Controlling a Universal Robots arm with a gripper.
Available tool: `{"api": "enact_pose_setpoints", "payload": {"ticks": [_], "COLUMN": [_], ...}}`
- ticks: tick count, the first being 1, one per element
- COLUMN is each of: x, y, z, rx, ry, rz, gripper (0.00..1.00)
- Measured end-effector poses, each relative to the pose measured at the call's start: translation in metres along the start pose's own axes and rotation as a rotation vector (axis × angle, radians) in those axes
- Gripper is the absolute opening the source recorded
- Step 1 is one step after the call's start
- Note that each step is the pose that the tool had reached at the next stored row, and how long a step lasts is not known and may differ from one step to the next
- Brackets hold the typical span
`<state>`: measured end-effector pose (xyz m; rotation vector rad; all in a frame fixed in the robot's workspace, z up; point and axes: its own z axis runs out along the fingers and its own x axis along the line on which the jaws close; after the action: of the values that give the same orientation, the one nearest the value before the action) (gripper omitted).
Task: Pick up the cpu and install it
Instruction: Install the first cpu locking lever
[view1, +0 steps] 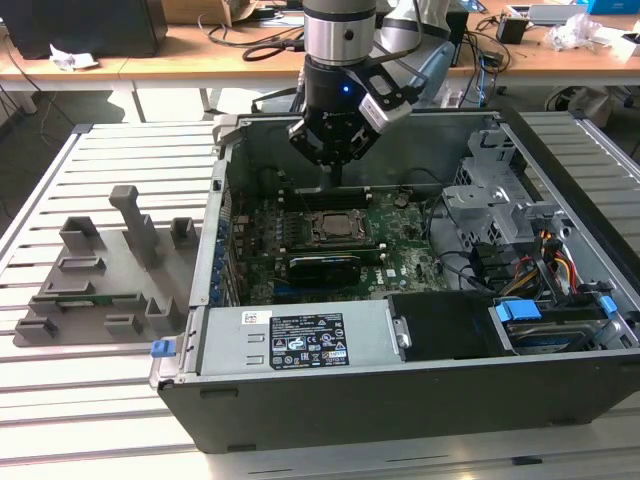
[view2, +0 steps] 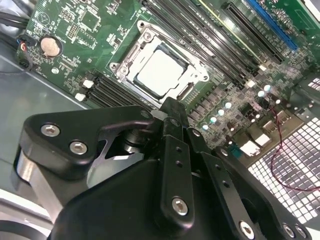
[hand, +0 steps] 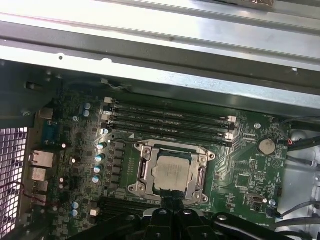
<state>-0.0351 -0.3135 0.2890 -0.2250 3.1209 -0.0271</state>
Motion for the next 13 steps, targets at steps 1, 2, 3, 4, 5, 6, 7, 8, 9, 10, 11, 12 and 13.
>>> {"api": "enact_pose_setpoints", "payload": {"ticks": [1,2,3,4,5,6,7,8,9,10,11,12,13], "x": [0.0007,0.0015,0.0033,0.0059,0.0072,0.0088,0.0129,0.0158,0.0175,0.0204,0.0228,0.0280,0.0310], "y": [0.0001,0.0002,0.0005,0.0008,0.0010,0.0013,0.0019,0.0024,0.0028,0.0035,0.0040,0.0060,0.0082], "z": [0.0000,0.0000,0.0000,-0.0001,-0.0001,-0.0001,-0.0002,-0.0001,-0.0001,-0.0002,-0.0002,-0.0002,-0.0001], "rx": [-0.0001,-0.0001,-0.0001,-0.0001,0.0000,0.0000,0.0000,-0.0001,-0.0001,-0.0001,0.0000,0.0001,0.0000], "ry": [0.0000,0.0000,0.0000,0.0000,0.0000,0.0000,0.0000,-0.0001,-0.0002,0.0001,0.0000,0.0000,0.0000], "rz": [0.000,0.000,0.000,0.000,0.000,0.000,0.000,0.000,0.000,0.000,0.000,0.000,0.000], "gripper": [0.11,0.11,0.11,0.11,0.11,0.11,0.11,0.11,0.11,0.11,0.11,0.11,0.11]}}
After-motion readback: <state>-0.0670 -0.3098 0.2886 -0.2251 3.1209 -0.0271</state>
